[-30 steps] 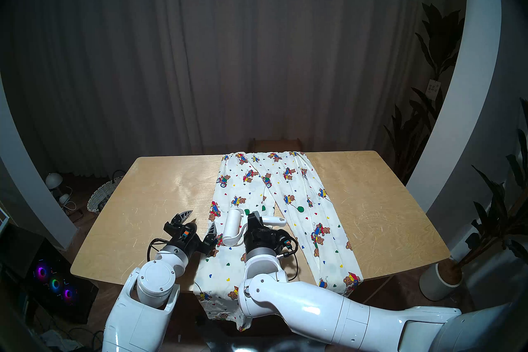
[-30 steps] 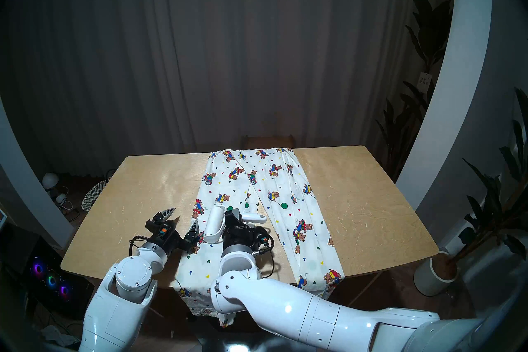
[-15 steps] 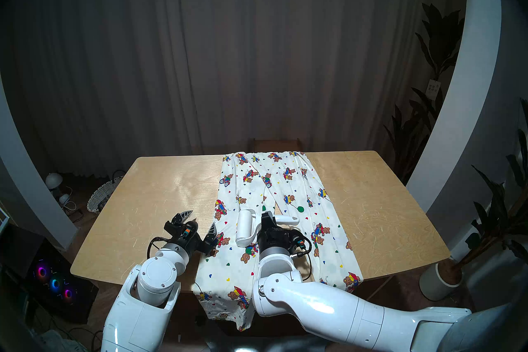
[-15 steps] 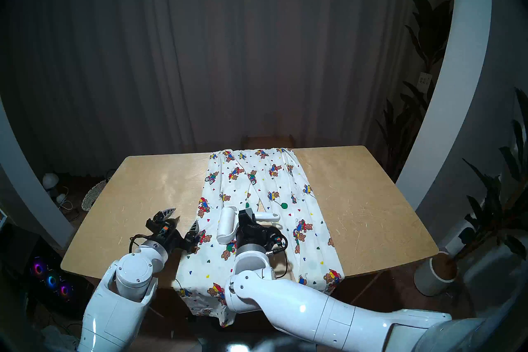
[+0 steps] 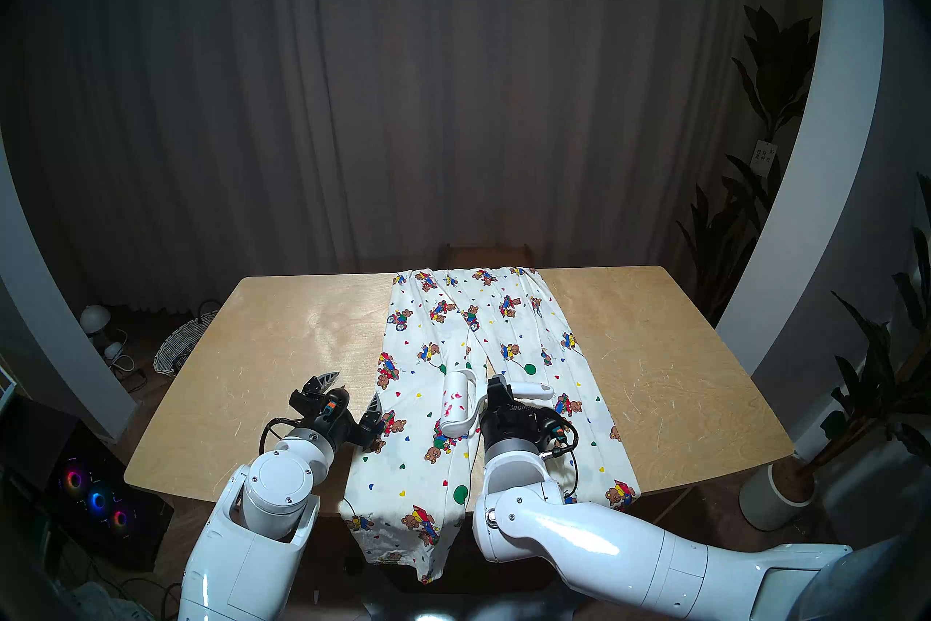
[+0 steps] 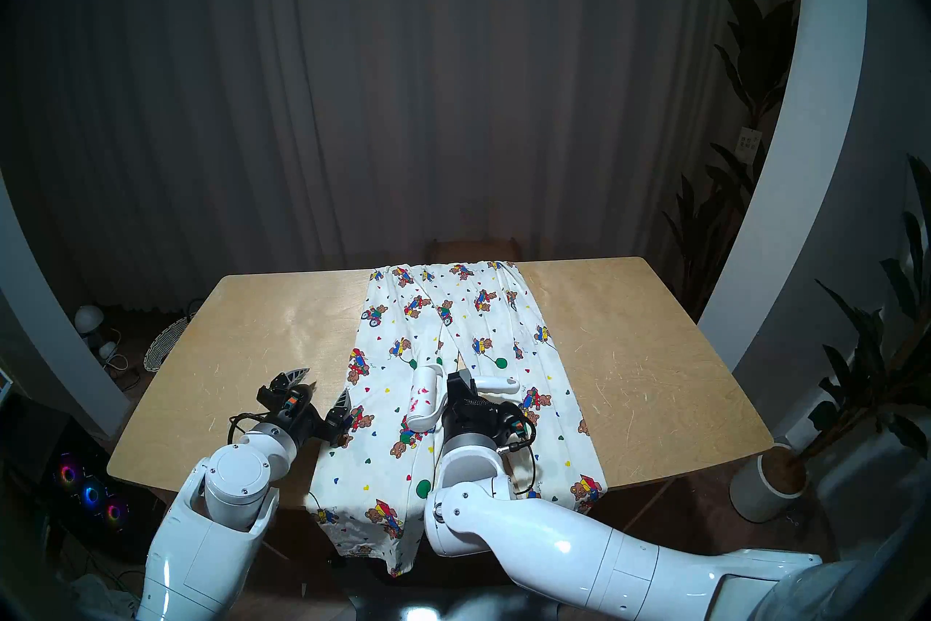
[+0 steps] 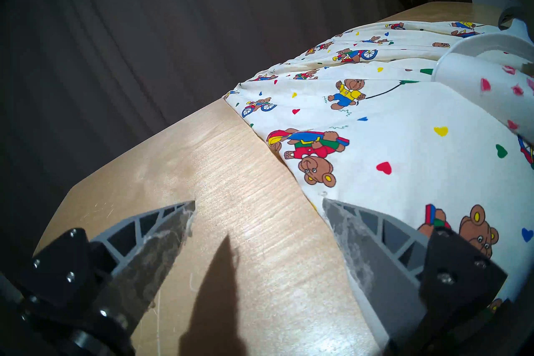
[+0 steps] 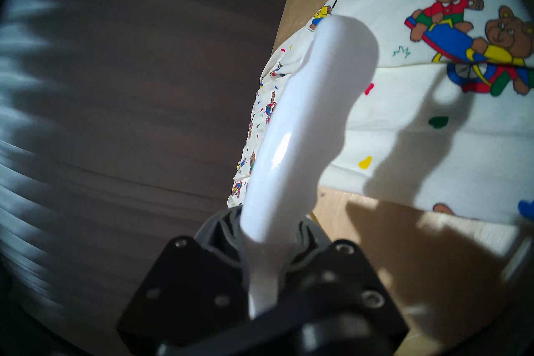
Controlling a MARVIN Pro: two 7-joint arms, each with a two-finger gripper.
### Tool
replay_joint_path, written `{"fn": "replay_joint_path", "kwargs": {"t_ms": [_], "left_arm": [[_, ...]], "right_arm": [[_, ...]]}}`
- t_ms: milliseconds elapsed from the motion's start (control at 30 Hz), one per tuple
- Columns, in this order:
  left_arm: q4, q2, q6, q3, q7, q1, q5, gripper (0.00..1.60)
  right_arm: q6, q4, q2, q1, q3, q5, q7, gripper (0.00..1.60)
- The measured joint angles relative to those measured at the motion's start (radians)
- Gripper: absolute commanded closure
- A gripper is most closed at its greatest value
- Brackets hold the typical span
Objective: Remove lint and debris from pants with a lint roller
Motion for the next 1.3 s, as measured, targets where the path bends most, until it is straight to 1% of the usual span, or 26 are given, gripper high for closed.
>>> {"fn": "replay_joint_path", "kwargs": {"t_ms": [267, 400, 600, 833, 1033, 1300], "left_arm": [[-0.006, -0.002, 0.021, 0.002, 0.004, -0.001, -0.003, 0.0], [-0.008, -0.006, 0.036, 0.004, 0.008, -0.004, -0.002, 0.0], [-0.012, -0.017, 0.069, 0.013, 0.02, -0.012, 0.004, 0.0], [-0.016, -0.034, 0.117, 0.025, 0.038, -0.027, 0.014, 0.0], [-0.02, -0.046, 0.15, 0.031, 0.049, -0.035, 0.02, 0.0], [-0.024, -0.06, 0.174, 0.03, 0.06, -0.037, 0.02, 0.0]], "right_arm": [[0.0, -0.035, 0.044, -0.022, 0.035, -0.006, -0.019, 1.6], [0.0, -0.048, 0.068, -0.033, 0.063, -0.004, -0.029, 1.6], [0.0, -0.068, 0.09, -0.042, 0.105, 0.022, -0.04, 1.6], [0.004, -0.085, 0.108, -0.036, 0.138, 0.059, -0.037, 1.6], [0.039, -0.091, 0.111, -0.022, 0.145, 0.086, -0.033, 1.6], [0.103, -0.092, 0.074, 0.016, 0.124, 0.108, -0.025, 1.6]]}}
